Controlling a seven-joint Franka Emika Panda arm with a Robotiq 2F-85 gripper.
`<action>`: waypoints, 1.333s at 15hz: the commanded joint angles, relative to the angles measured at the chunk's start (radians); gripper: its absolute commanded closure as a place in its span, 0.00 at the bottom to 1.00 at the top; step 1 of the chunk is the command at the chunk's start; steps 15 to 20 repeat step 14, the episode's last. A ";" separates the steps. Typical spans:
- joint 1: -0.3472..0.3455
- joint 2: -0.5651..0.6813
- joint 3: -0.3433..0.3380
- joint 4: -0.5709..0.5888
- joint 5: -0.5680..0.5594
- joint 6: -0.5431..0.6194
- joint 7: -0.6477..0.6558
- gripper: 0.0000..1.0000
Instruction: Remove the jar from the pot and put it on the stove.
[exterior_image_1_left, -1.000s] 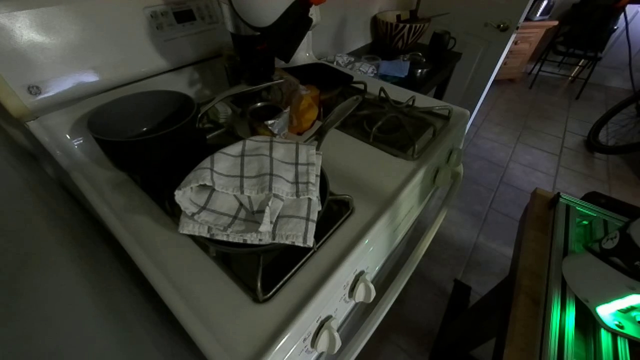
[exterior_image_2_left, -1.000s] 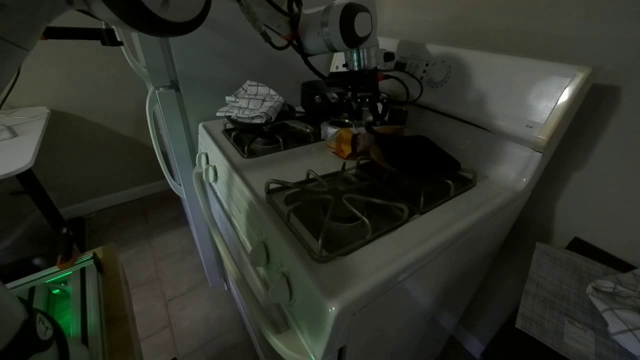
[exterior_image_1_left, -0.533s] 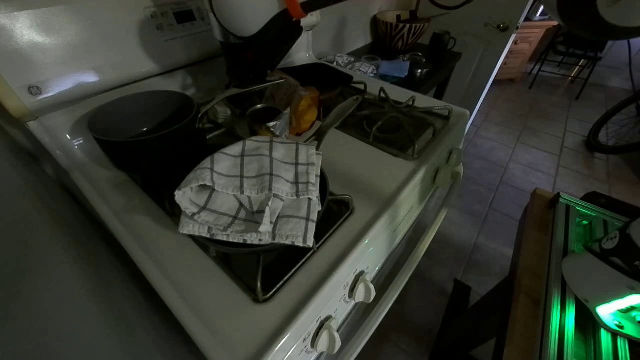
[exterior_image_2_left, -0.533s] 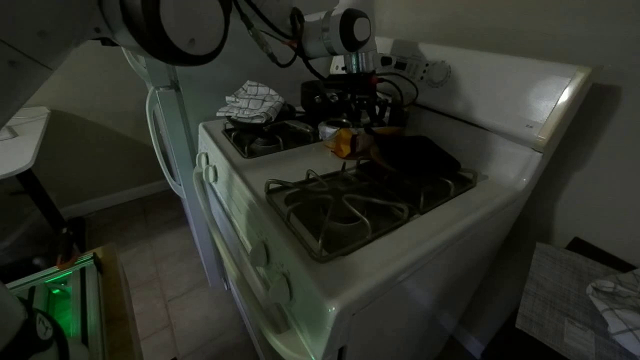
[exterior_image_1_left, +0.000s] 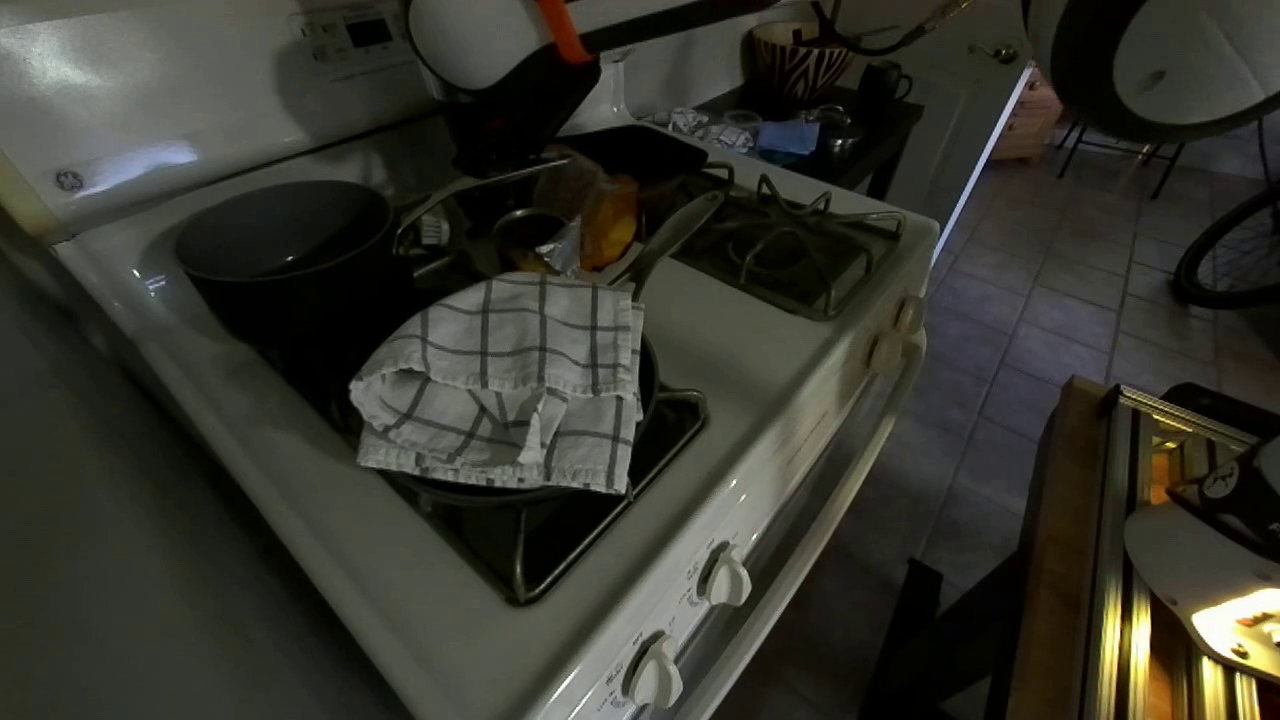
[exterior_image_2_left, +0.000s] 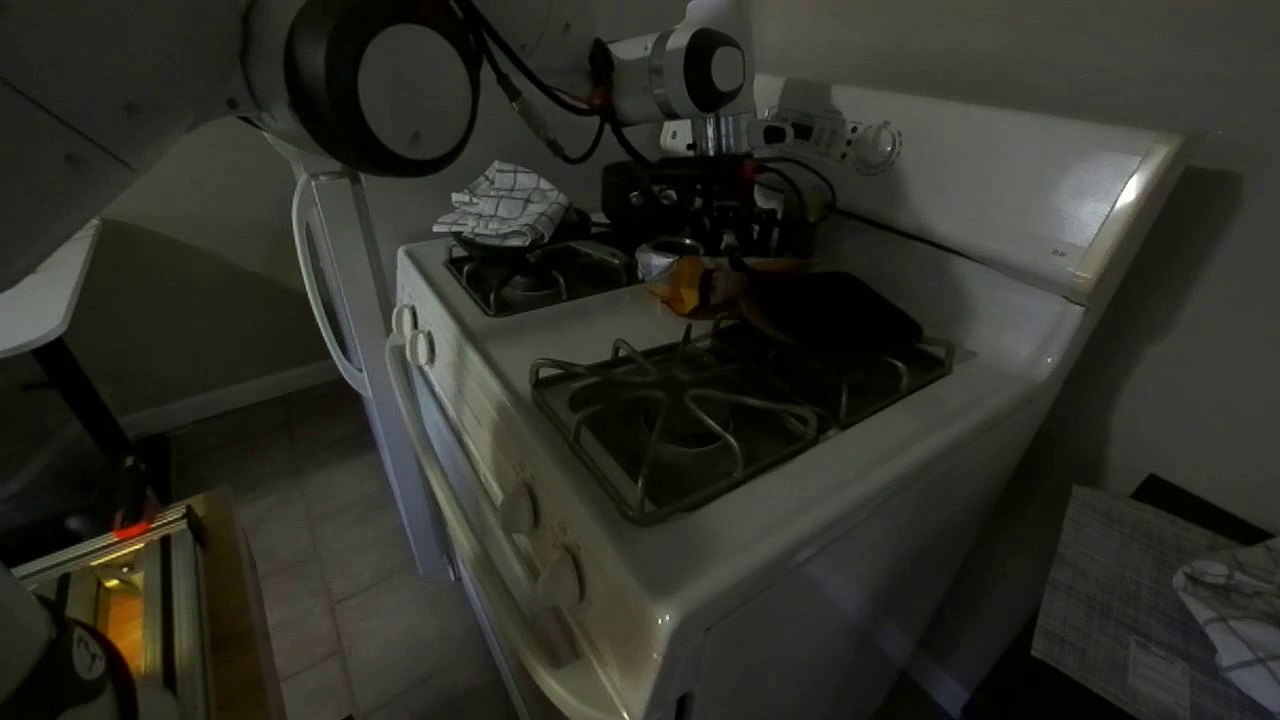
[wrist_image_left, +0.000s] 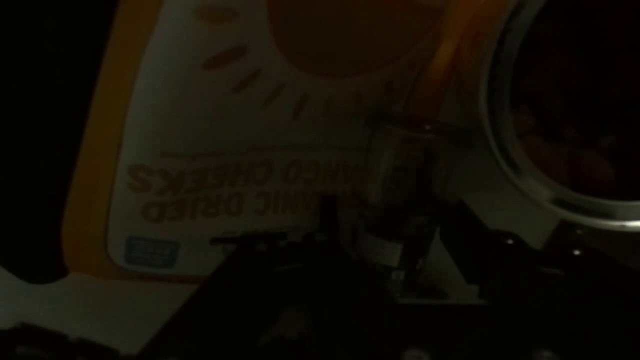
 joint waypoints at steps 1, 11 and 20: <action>-0.010 -0.031 0.002 0.037 0.018 -0.036 0.023 0.13; -0.064 -0.300 0.051 -0.067 0.093 0.056 0.001 0.00; -0.050 -0.264 0.036 0.014 0.070 0.053 0.000 0.00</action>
